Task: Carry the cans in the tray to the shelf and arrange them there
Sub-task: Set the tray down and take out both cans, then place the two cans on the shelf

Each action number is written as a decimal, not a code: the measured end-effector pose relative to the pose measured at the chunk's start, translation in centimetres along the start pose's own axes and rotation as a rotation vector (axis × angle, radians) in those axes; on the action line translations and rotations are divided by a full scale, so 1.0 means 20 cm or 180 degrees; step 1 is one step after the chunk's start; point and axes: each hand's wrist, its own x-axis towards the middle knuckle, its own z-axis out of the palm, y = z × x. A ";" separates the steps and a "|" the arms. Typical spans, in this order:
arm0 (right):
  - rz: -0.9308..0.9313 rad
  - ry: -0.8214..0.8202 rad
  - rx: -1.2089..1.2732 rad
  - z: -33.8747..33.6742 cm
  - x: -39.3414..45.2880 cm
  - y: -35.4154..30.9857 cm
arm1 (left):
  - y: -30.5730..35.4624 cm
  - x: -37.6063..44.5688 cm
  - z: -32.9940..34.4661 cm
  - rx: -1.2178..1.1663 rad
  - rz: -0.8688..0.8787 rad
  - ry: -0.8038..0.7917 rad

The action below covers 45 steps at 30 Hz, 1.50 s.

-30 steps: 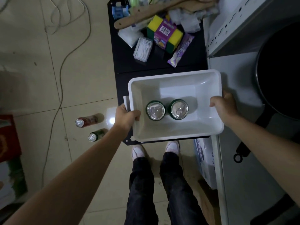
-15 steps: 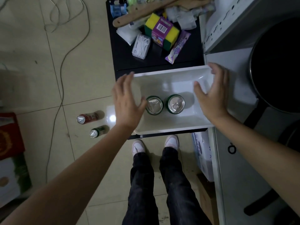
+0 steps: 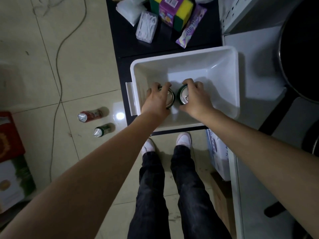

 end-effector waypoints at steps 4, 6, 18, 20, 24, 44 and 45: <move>-0.0056 0.0194 -0.0207 -0.02 0.00 -0.02 | 0.00 0.02 -0.05 0.0037 0.0052 0.0056; 0.0013 0.0266 -0.0198 -0.06 -0.01 -0.04 | 0.00 0.02 -0.10 -0.0017 0.0019 0.0083; 0.0337 0.0458 0.0081 -0.64 -0.61 -0.38 | 0.27 -0.37 -0.75 0.1059 0.1150 -0.0263; 0.0404 0.0572 0.0159 -0.75 -0.77 -0.46 | 0.36 -0.47 -0.91 0.1433 0.1446 -0.0357; 0.0459 0.0752 0.0464 -0.99 -1.12 -0.60 | 0.61 -0.73 -1.23 0.2210 0.1873 -0.0515; 0.1778 0.2022 0.1058 -1.35 -2.51 0.18 | 2.12 -1.48 -0.75 0.2786 0.3501 -0.1030; 0.1850 0.1996 0.1132 -1.31 -2.52 0.24 | 2.14 -1.48 -0.66 0.2846 0.3545 -0.1093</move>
